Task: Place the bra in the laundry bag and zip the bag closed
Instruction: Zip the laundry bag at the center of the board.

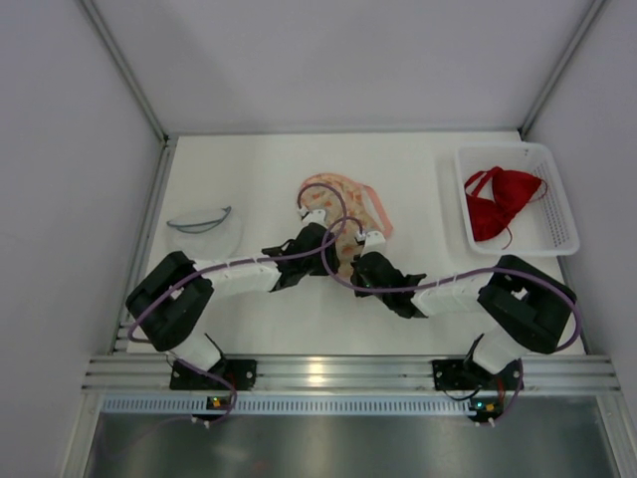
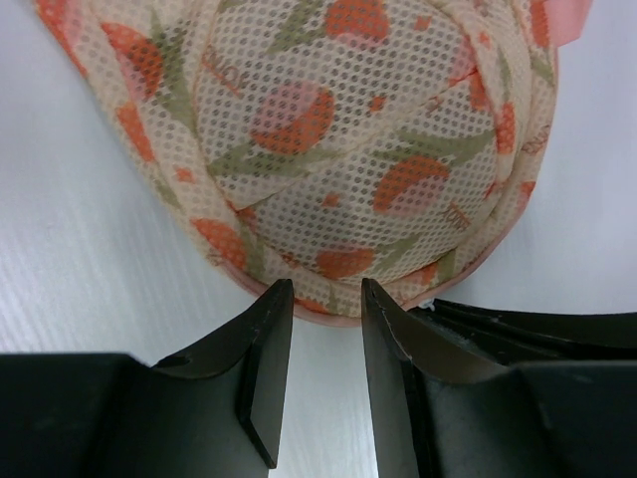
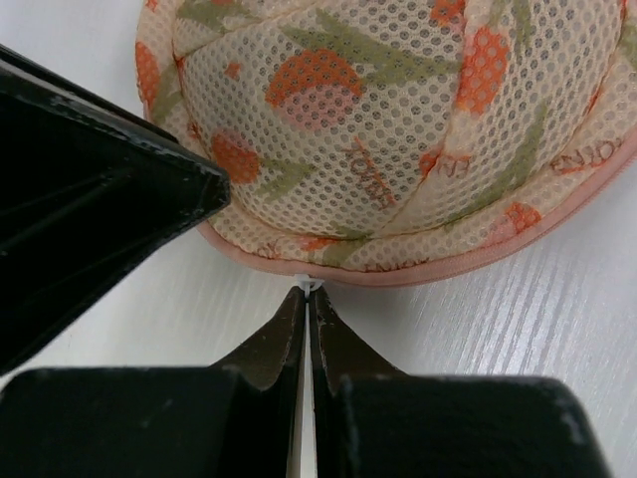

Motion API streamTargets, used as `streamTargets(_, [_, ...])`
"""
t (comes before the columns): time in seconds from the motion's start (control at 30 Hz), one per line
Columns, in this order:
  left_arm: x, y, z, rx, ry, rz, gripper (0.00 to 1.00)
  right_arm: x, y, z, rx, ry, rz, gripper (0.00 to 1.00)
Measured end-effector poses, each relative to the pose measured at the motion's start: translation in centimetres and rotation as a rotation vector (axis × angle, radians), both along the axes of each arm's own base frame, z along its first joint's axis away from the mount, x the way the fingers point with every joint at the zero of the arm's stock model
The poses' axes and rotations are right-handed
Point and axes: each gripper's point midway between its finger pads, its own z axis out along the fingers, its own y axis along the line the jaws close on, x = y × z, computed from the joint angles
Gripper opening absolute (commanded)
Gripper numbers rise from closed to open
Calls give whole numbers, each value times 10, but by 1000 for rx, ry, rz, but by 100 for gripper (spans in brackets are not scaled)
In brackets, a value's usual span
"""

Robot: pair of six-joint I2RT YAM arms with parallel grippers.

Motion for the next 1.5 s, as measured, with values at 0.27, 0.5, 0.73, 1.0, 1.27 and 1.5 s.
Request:
streamTargets(0.27, [5,-14,-18,-21,-7,41,37,0,0,0,-1,-1,-1,0])
streamTargets(0.5, [7,-12,-20,-42,-2,89,36,1,-2,0,-5,-5,-7,0])
streamTargets(0.73, [8,-10,-21,-51,-1,125,36,7,-8,0,-17,-11,-18,0])
streamTargets(1.0, [8,-10,-21,-67,7,155,35,19,-21,0,-45,-22,-37,0])
streamTargets(1.27, [8,-8,-22,-63,5,165,35,41,-48,0,-79,-36,-94,0])
streamTargets(1.5, [7,-3,-22,-46,4,174,35,50,-59,1,-95,-43,-102,0])
